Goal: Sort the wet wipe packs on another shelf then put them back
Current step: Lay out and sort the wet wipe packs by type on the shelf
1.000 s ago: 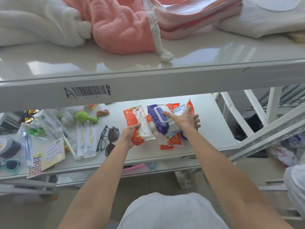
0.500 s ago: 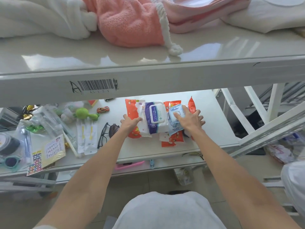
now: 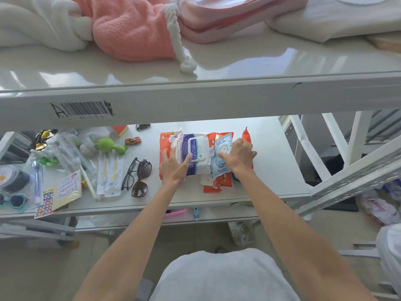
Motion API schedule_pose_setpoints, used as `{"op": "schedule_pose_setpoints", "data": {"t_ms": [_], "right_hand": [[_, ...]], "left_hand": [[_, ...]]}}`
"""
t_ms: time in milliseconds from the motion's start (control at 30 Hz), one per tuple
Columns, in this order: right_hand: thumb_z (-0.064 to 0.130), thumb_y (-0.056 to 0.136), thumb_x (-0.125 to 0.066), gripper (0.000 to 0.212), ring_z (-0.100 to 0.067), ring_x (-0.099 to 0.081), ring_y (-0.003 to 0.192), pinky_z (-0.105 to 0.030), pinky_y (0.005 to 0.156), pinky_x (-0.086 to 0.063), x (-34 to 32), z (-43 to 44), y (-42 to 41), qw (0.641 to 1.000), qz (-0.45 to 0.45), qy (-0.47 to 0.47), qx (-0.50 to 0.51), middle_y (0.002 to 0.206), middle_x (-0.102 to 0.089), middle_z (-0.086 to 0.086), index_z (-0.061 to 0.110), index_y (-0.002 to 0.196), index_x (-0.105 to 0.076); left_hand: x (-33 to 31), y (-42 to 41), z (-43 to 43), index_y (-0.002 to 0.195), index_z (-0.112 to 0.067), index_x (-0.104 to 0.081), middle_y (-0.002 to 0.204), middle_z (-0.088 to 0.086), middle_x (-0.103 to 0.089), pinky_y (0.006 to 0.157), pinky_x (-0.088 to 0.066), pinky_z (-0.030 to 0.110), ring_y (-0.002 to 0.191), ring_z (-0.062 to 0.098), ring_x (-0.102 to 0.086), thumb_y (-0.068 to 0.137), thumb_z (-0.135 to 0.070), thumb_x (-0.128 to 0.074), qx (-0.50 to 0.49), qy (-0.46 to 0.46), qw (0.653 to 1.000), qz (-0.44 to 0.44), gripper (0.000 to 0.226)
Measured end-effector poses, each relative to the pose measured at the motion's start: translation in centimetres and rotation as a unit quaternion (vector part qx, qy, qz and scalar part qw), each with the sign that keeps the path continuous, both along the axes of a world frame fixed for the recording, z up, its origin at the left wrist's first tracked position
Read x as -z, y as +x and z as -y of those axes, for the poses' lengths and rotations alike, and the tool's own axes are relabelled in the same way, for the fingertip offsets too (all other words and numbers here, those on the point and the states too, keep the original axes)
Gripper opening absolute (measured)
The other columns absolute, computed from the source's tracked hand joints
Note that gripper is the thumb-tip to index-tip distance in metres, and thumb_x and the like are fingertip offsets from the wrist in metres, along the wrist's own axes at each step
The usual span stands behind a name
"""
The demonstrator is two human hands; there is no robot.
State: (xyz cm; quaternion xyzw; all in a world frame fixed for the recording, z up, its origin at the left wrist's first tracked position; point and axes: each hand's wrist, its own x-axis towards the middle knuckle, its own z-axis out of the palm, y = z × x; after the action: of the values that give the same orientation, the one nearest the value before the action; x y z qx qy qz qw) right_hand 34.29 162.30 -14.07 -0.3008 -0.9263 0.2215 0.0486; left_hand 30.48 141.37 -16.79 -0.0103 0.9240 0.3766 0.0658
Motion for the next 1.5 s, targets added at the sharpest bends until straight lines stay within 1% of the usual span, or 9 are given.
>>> {"op": "schedule_pose_setpoints", "data": {"t_ms": [100, 300, 533, 733, 967, 1133, 1300, 1400, 1500], "right_hand": [[0.036, 0.091, -0.073, 0.038, -0.021, -0.071, 0.081, -0.038, 0.064, -0.063, -1.3, -1.6, 0.7, 0.982, -0.104, -0.154, -0.019, 0.093, -0.062, 0.0, 0.012, 0.106, -0.046], [0.027, 0.099, -0.059, 0.031, -0.025, -0.059, 0.079, -0.029, 0.065, -0.041, -2.6, -9.6, 5.4, 0.937, -0.243, -0.194, 0.158, 0.097, -0.061, -0.007, 0.004, 0.113, -0.045], [0.046, 0.097, -0.054, 0.05, -0.042, -0.049, 0.116, -0.047, 0.095, -0.042, 7.2, -12.3, 8.8, 0.981, 0.055, -0.089, 0.165, 0.126, -0.049, -0.026, 0.006, 0.126, -0.048], [0.049, 0.097, -0.048, 0.049, -0.038, -0.042, 0.114, -0.048, 0.097, -0.039, 7.4, -12.5, 8.8, 0.991, 0.069, -0.023, 0.114, 0.125, -0.041, -0.019, 0.009, 0.126, -0.051], [0.054, 0.1, -0.035, 0.076, -0.04, -0.022, 0.141, -0.055, 0.113, -0.027, 7.0, -11.9, 9.2, 0.987, 0.134, -0.026, 0.087, 0.162, -0.011, -0.02, 0.01, 0.158, -0.016], [0.031, 0.097, -0.053, 0.043, -0.039, -0.044, 0.122, -0.053, 0.1, -0.041, 4.8, -9.1, 8.8, 0.995, -0.051, -0.034, 0.076, 0.138, -0.041, -0.02, 0.008, 0.133, -0.05], [0.017, 0.1, -0.054, 0.009, -0.021, -0.066, 0.083, -0.031, 0.072, -0.055, 0.2, -5.2, 7.2, 0.97, -0.205, -0.127, -0.02, 0.095, -0.066, -0.006, 0.011, 0.105, -0.058], [0.037, 0.099, -0.049, 0.034, -0.024, -0.069, 0.067, -0.039, 0.067, -0.057, -0.9, -3.7, 6.0, 0.973, -0.161, -0.163, -0.037, 0.074, -0.072, -0.007, 0.013, 0.081, -0.062], [0.059, 0.096, -0.044, 0.065, -0.024, -0.07, 0.061, -0.033, 0.066, -0.054, -2.7, -2.6, 5.0, 0.969, -0.075, -0.232, -0.039, 0.066, -0.073, -0.006, 0.006, 0.065, -0.064]], "left_hand": [[-0.4, 1.4, -1.4, 0.154, -0.009, -0.04, 0.16, 0.016, -0.038, 0.12, -0.031, 0.048, 0.148, 0.03, -0.036, 0.094, -0.047, -0.07, 0.017, 0.036, 0.999, -0.03, 0.077], [-1.2, 3.2, -3.4, 0.148, -0.004, -0.046, 0.15, 0.014, -0.049, 0.106, -0.042, 0.026, 0.136, 0.024, -0.048, 0.09, -0.033, -0.077, 0.031, 0.062, 0.994, -0.088, 0.071], [-0.1, 3.2, -3.7, 0.15, -0.009, -0.045, 0.155, 0.011, -0.046, 0.111, -0.046, 0.04, 0.141, 0.026, -0.047, 0.089, -0.037, -0.078, 0.049, 0.046, 0.994, -0.09, 0.074], [-0.5, 3.5, -5.9, 0.139, -0.011, -0.06, 0.152, 0.008, -0.054, 0.122, -0.031, 0.051, 0.15, 0.029, -0.039, 0.088, -0.035, -0.076, 0.169, -0.039, 0.953, -0.25, 0.059], [-1.2, 2.9, -10.0, 0.16, -0.015, -0.031, 0.168, 0.006, -0.031, 0.126, 0.005, 0.057, 0.16, 0.026, -0.011, 0.086, -0.056, -0.064, 0.32, -0.213, 0.917, -0.105, 0.09], [-2.0, 1.8, -9.6, 0.159, -0.012, -0.029, 0.164, 0.011, -0.033, 0.124, 0.008, 0.058, 0.158, 0.028, -0.016, 0.081, -0.051, -0.075, 0.354, -0.227, 0.905, -0.061, 0.098], [-2.5, 1.6, -9.4, 0.137, -0.007, -0.059, 0.134, 0.01, -0.062, 0.126, -0.006, 0.056, 0.13, 0.029, -0.054, 0.083, -0.037, -0.075, 0.314, -0.141, 0.935, -0.088, 0.064], [-2.8, 2.2, -9.4, 0.119, -0.008, -0.073, 0.113, 0.01, -0.076, 0.12, -0.026, 0.056, 0.104, 0.03, -0.068, 0.089, -0.031, -0.072, 0.265, -0.07, 0.952, -0.138, 0.037], [-3.4, 3.1, -9.8, 0.091, -0.005, -0.076, 0.079, 0.008, -0.074, 0.083, -0.053, 0.051, 0.068, 0.028, -0.064, 0.097, -0.033, -0.067, 0.217, 0.023, 0.96, -0.174, 0.03]]}}
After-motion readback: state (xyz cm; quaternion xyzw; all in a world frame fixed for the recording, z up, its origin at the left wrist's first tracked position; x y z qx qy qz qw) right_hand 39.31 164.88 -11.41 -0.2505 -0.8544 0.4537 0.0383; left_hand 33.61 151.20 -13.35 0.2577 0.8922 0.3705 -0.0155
